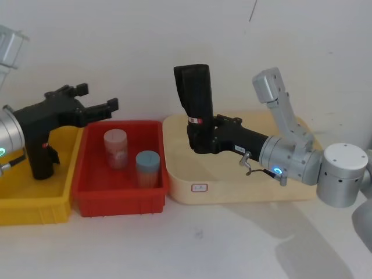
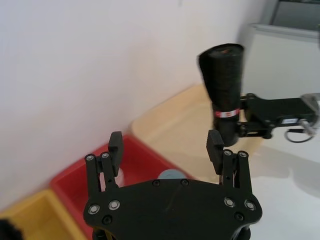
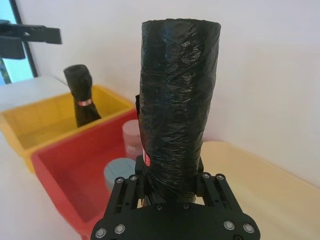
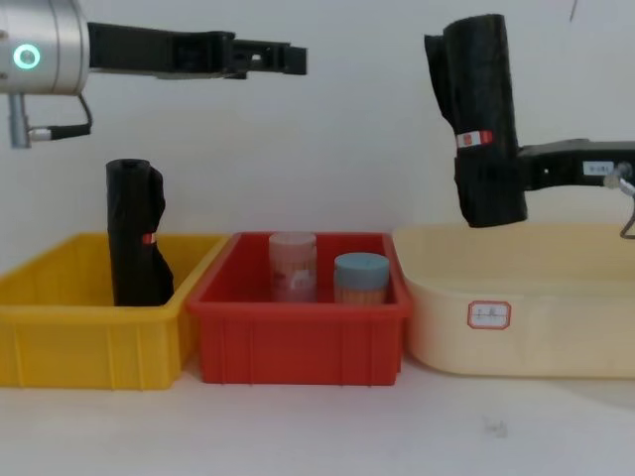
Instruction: Pick up the garbage bag with the one hand and transfer it to the other hand.
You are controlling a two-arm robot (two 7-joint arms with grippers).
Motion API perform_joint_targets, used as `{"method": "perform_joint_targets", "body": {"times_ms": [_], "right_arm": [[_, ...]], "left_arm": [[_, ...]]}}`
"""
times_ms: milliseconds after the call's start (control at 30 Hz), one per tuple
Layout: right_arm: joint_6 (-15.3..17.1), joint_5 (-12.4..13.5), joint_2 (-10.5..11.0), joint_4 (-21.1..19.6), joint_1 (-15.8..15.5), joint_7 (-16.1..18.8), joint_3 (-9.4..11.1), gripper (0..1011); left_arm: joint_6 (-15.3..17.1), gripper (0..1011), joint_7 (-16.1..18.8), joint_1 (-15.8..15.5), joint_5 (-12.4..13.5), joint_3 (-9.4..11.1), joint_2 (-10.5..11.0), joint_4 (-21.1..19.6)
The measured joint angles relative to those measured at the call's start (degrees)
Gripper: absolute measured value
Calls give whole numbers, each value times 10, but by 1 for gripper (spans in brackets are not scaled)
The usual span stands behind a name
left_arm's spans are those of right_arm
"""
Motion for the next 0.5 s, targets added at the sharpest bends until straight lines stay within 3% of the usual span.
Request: {"method": "perform_joint_targets", "body": {"times_ms": [100, 500], "right_arm": [[1, -7, 3, 4, 1, -5, -1, 520], [3, -20, 9, 12, 4, -15, -2, 856]], "left_arm": [[1, 1001, 27, 13, 2, -7, 3, -12], [5, 1001, 131, 63, 15, -34, 6, -50]]}}
